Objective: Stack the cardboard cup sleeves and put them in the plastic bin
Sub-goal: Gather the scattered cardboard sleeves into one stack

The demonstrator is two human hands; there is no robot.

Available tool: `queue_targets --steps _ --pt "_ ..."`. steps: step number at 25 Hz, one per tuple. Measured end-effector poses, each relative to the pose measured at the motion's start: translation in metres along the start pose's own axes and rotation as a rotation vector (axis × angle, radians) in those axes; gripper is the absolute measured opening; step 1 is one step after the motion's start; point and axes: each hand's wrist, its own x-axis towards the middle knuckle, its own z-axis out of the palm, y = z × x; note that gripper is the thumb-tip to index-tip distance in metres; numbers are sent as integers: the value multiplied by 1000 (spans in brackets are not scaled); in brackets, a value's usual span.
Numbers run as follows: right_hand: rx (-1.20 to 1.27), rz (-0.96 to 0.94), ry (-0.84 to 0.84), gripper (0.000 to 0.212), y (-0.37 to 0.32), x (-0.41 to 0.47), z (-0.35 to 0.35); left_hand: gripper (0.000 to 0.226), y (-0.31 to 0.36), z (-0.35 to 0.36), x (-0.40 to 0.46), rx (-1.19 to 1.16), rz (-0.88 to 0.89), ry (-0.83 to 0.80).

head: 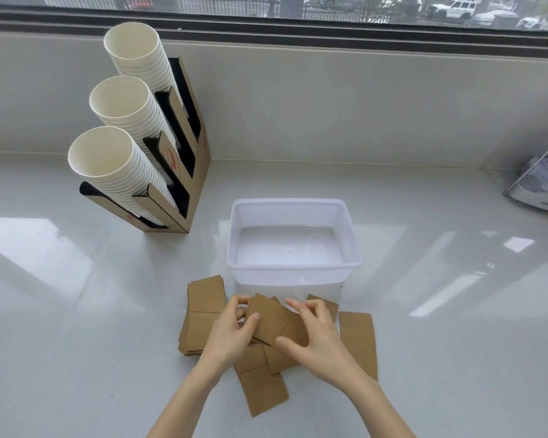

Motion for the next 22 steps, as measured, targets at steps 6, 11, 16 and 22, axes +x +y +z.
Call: queue_targets --steps 6,11,16,22 --pt "-216 496 133 63 28 9 2 13 -6 -13 2 0 -2 118" --pt "-396 597 149 79 18 19 16 15 -8 -18 3 2 -7 153" --pt "-332 638 174 76 20 24 14 21 -8 -21 2 -7 -5 174" --pt "35 541 231 32 33 20 -1 15 -7 -20 0 -11 -13 168"
